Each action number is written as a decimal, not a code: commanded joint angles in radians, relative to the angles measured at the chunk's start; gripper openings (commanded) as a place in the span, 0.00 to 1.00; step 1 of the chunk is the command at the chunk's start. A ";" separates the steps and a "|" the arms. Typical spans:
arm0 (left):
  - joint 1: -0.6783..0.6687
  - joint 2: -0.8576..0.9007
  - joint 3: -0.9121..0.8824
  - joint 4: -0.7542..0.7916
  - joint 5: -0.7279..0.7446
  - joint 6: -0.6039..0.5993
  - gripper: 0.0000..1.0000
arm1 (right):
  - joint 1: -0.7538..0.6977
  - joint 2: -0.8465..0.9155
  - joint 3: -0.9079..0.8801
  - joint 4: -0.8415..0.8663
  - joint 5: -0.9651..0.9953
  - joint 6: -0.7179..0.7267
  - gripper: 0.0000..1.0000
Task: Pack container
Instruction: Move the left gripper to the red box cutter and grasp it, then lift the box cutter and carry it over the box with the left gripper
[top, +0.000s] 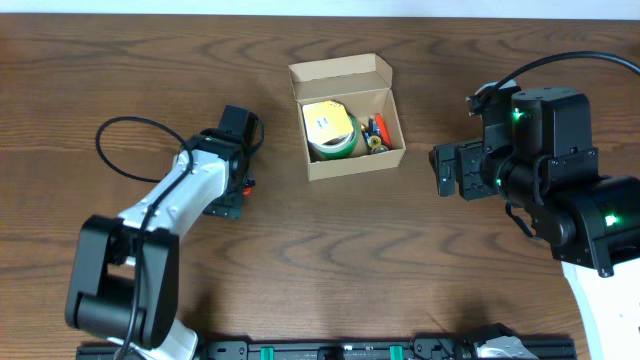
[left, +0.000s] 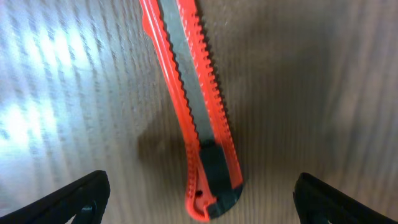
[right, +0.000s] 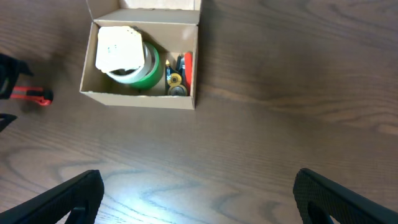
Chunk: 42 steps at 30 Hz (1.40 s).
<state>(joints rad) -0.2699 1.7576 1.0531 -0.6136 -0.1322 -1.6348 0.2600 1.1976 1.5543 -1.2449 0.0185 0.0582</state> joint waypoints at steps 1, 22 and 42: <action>0.027 0.044 -0.002 0.021 0.042 -0.057 0.96 | -0.004 0.000 0.001 -0.001 0.007 -0.014 0.99; 0.127 0.105 -0.002 0.039 0.192 -0.063 0.36 | -0.004 0.000 0.001 -0.001 0.007 -0.014 0.99; 0.145 0.078 0.227 -0.291 0.105 0.183 0.06 | -0.004 0.000 0.001 -0.002 0.007 -0.014 0.99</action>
<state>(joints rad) -0.1307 1.8507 1.1976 -0.8795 0.0353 -1.5478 0.2600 1.1976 1.5543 -1.2446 0.0185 0.0559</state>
